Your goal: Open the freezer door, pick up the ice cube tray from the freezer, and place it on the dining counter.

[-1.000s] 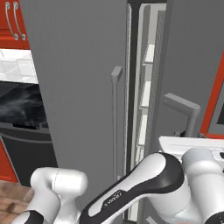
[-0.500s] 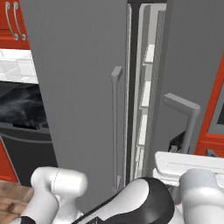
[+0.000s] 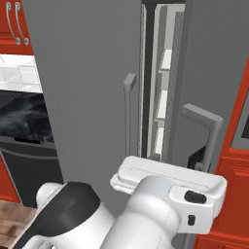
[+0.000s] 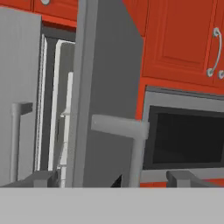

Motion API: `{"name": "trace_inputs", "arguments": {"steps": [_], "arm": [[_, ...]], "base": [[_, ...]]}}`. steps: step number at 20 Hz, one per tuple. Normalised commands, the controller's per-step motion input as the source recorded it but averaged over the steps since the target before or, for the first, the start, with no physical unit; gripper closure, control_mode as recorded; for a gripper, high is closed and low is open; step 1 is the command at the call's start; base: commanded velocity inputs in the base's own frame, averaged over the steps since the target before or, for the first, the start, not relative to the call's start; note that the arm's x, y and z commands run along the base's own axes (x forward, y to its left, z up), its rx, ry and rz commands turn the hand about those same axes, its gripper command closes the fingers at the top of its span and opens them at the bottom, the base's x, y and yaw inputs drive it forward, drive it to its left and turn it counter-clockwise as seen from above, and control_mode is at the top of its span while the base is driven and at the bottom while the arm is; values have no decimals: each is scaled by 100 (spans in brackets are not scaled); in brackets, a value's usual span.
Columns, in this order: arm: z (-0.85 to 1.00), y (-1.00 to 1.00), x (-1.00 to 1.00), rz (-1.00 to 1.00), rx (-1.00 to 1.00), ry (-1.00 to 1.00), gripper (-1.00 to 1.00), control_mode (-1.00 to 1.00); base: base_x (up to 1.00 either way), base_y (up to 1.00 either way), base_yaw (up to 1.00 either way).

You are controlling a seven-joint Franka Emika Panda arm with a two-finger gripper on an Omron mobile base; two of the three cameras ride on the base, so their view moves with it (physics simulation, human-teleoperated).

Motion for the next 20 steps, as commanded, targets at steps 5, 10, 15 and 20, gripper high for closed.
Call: {"name": "trace_inputs", "arguments": {"steps": [5, 10, 15, 20], "arm": [[37, 100, -2, -32, -10, 0, -100, -100], [42, 93, 0, -31, -4, 0, -100, -100], [38, 41, 5, -30, 0, 0, -100, -100], [16, 21, 11, -29, 1, 0, -100, -100]], "base": [[0, 0, 0], [0, 0, 0], [0, 0, 0], [0, 0, 0]]}}
